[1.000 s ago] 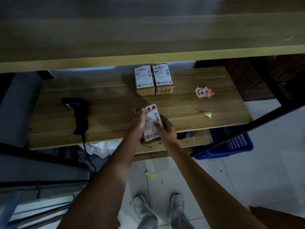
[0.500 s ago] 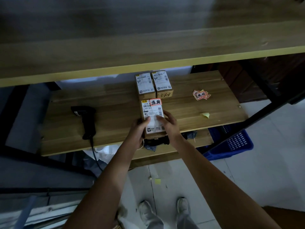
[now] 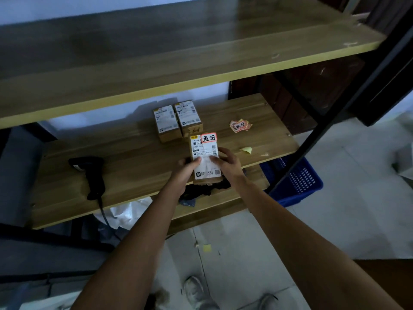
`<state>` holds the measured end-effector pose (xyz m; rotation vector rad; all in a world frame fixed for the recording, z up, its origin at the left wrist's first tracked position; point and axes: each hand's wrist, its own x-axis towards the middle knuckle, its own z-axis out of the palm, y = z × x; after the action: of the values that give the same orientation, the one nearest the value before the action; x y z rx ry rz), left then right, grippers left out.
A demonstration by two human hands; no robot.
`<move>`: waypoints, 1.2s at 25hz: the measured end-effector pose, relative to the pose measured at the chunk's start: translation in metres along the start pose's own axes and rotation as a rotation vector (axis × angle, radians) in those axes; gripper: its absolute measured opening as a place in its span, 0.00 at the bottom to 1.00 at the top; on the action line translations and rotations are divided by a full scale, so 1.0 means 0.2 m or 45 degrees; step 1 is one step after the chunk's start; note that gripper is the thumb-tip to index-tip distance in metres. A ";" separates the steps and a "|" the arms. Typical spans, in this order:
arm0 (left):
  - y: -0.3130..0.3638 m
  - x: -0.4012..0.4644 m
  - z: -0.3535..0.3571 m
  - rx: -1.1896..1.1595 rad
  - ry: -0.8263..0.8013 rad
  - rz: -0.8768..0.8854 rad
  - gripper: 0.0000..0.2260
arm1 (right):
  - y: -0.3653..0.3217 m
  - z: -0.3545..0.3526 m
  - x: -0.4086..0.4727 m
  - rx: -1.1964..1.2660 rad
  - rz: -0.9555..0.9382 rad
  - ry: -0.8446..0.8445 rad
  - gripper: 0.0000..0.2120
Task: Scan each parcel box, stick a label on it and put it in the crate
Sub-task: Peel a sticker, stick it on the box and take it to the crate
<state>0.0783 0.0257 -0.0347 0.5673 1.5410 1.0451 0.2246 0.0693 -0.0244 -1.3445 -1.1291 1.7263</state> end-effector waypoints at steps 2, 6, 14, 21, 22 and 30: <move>0.01 -0.01 0.14 -0.011 0.005 0.006 0.10 | -0.02 -0.13 -0.01 0.026 -0.009 0.022 0.21; -0.02 -0.04 0.43 0.004 -0.056 0.057 0.10 | -0.05 -0.42 -0.07 0.035 -0.011 0.067 0.21; -0.14 -0.11 1.07 0.146 -0.108 -0.028 0.14 | -0.01 -1.08 -0.24 0.000 -0.018 0.230 0.20; -0.34 -0.20 1.59 0.203 -0.257 -0.101 0.13 | 0.12 -1.66 -0.39 -0.026 0.086 0.304 0.18; -0.34 -0.21 1.68 0.206 -0.270 -0.105 0.12 | 0.13 -1.74 -0.40 -0.025 0.091 0.328 0.18; -0.25 -0.24 2.17 0.114 -0.281 -0.088 0.11 | 0.00 -2.15 -0.41 -0.023 0.050 0.451 0.19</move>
<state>0.5125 0.0966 -0.0409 0.6638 1.4073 0.8352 0.6621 0.0954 -0.0342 -1.6155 -0.9231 1.4317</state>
